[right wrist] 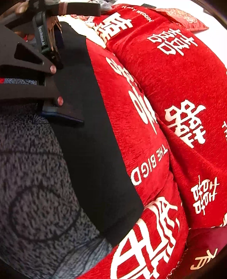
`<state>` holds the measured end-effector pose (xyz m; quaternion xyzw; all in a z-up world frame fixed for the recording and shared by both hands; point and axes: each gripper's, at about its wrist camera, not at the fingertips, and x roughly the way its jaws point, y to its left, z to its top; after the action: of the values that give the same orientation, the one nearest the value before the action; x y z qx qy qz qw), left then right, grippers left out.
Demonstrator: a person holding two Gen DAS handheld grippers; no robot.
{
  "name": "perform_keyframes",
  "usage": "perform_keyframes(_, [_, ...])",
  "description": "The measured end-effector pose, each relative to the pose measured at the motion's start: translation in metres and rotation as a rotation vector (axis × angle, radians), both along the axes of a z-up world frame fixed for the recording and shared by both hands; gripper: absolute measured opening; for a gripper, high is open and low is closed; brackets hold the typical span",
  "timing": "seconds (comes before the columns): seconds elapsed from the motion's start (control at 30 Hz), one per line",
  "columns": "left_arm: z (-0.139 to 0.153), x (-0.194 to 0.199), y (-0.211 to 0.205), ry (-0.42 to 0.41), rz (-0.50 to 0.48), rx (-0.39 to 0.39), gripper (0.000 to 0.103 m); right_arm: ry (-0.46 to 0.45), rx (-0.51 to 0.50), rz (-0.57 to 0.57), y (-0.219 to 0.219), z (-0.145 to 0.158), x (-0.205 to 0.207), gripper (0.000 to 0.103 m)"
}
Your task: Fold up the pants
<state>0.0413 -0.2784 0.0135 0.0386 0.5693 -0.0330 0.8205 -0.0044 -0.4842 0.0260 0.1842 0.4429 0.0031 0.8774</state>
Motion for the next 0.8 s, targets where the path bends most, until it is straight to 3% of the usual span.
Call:
perform_keyframes(0.1, [0.006, 0.005, 0.008, 0.043, 0.016, -0.03, 0.103, -0.039, -0.083, 0.027, 0.016, 0.017, -0.003, 0.027])
perform_keyframes(0.23, [0.007, 0.006, 0.028, 0.045, 0.093, -0.04, 0.103, -0.034, -0.094, 0.017, 0.021, 0.027, -0.004, 0.025])
perform_keyframes(0.43, [0.003, 0.006, 0.012, 0.014, 0.011, 0.063, 0.103, -0.01, -0.203, 0.021, 0.041, 0.052, 0.003, 0.025])
perform_keyframes(0.57, [0.012, 0.022, 0.046, 0.121, 0.05, -0.101, 0.103, -0.051, -0.364, 0.053, 0.077, 0.091, 0.001, 0.024])
perform_keyframes(0.67, [0.036, 0.025, 0.095, 0.051, 0.11, -0.194, 0.103, -0.098, -0.488, 0.094, 0.123, 0.11, 0.0, 0.024])
perform_keyframes(0.8, [0.057, 0.023, 0.159, -0.015, 0.145, -0.234, 0.103, -0.128, -0.599, 0.167, 0.185, 0.114, 0.006, 0.024])
